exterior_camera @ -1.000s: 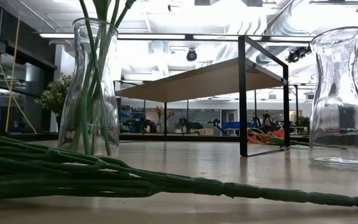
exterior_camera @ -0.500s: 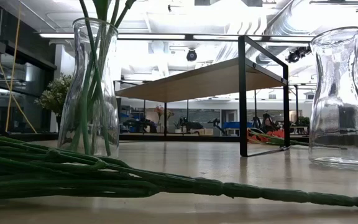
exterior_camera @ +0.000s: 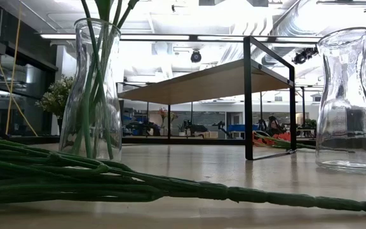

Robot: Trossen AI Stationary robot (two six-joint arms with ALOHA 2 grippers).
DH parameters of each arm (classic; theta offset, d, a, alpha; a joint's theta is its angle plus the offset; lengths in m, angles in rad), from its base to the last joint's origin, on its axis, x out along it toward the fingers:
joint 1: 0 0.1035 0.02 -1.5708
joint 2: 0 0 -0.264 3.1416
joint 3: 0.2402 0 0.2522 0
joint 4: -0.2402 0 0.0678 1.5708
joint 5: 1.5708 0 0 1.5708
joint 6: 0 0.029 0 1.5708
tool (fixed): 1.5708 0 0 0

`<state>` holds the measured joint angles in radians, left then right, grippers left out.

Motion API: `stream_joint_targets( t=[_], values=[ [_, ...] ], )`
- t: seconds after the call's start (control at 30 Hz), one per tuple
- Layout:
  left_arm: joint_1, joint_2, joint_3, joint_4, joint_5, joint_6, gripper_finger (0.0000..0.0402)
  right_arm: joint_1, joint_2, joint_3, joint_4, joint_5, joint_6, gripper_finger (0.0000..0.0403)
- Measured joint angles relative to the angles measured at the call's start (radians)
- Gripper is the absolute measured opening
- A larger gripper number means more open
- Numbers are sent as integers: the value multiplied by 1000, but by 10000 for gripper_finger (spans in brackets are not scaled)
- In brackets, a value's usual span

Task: Pick and place flowers into a vace then onto a shelf
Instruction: Put the left orange flowers into the right transparent vase

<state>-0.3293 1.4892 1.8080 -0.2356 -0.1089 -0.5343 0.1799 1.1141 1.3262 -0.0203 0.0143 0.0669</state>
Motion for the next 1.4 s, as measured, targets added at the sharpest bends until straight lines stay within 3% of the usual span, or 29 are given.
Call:
stream_joint_targets(
  t=[0.33, 0.63, 0.87, 1.07, 1.4],
  values=[
    [-43, -59, 0, -104, -15, 3, 156, 117, -135, 0, -290, -2, 0, 1],
    [-71, -110, 0, -311, -138, -56, 156, 297, -124, 0, -431, 11, 60, 1],
    [-71, -137, 0, -496, -219, -158, 156, 433, -64, 0, -528, 235, 117, 1],
    [-71, -141, 0, -654, -261, -245, 156, 518, 7, 0, -594, 360, 196, 1],
    [-71, -146, 0, -801, -271, -335, 156, 608, 41, 0, -679, 621, 313, 2]
  ],
)
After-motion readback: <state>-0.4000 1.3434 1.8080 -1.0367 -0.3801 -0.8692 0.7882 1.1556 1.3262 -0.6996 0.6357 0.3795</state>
